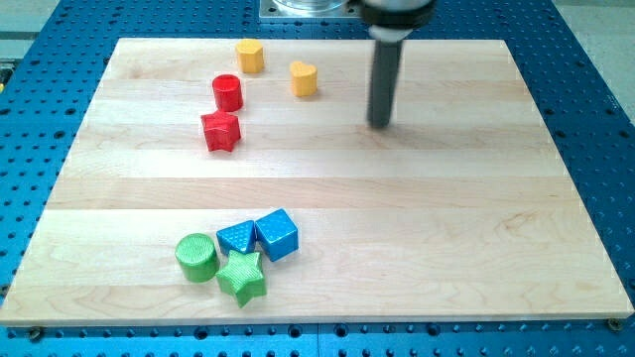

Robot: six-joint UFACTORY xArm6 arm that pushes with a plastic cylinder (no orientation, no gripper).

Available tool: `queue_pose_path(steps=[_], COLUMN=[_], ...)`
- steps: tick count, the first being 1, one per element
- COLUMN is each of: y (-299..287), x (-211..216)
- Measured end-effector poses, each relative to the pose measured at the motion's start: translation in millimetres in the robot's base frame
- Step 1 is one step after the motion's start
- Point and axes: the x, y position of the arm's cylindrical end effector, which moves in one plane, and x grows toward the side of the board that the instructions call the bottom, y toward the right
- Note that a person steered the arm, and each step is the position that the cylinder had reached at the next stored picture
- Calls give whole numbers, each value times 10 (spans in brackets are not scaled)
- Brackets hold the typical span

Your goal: Slightly move the yellow hexagon vertical to the red circle

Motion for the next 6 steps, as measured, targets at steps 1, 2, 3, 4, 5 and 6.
queue_pose_path(steps=[1,2,3,4,5,6], y=[-563,-997,-1333,-1726,-1922,-1362], x=[-786,-896,-897,-897,-877,-694])
